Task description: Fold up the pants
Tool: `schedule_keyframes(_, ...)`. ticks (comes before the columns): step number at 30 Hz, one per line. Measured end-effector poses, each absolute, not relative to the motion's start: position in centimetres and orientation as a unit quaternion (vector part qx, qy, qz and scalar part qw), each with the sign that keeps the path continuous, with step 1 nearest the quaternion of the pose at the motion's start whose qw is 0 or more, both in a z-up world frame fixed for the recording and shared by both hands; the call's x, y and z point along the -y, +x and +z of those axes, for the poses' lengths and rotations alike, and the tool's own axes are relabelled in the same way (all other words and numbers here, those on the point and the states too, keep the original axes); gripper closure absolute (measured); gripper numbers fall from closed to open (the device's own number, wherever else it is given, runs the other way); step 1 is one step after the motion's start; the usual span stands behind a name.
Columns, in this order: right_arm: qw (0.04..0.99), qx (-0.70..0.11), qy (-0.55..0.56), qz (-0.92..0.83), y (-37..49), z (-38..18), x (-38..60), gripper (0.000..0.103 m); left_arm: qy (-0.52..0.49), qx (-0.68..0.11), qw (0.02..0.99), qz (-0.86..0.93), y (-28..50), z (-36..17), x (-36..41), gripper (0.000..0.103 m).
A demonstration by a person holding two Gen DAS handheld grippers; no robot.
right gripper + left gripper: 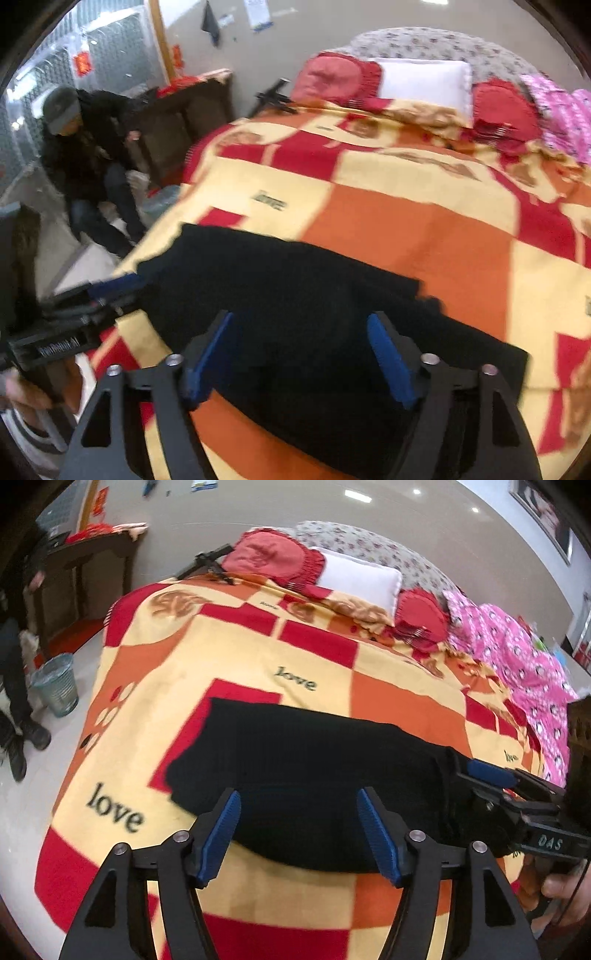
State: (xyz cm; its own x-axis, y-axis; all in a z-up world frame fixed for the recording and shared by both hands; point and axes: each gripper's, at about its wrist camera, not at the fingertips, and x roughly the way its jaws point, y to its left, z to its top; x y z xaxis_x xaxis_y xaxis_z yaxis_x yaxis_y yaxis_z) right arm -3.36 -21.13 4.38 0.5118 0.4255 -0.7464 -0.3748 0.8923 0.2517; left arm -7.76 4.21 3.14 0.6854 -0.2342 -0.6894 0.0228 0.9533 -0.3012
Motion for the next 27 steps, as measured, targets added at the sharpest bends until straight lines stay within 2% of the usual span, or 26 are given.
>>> schedule_keyframes(6,0.853,-0.446,0.021,0.271,-0.5,3.7,16.1,0.026,-0.162,-0.405,0.899,-0.04,-8.6,2.4,-7.3,0.037)
schedule_keyframes(12,0.844,-0.448,0.004,0.297,2.0,3.4,11.8,0.024,-0.204,-0.41,0.889,-0.019,-9.3,1.6,-9.4,0.031)
schedule_keyframes(18,0.834,-0.451,-0.032,0.315,4.4,3.0,8.1,0.021,-0.218,-0.431,0.875,-0.022,-7.5,0.2,-9.2,0.031)
schedule_keyframes(27,0.811,-0.473,-0.055,0.341,7.5,0.4,4.2,0.021,-0.227,-0.415,0.881,-0.017,-5.7,-0.6,-9.2,0.025)
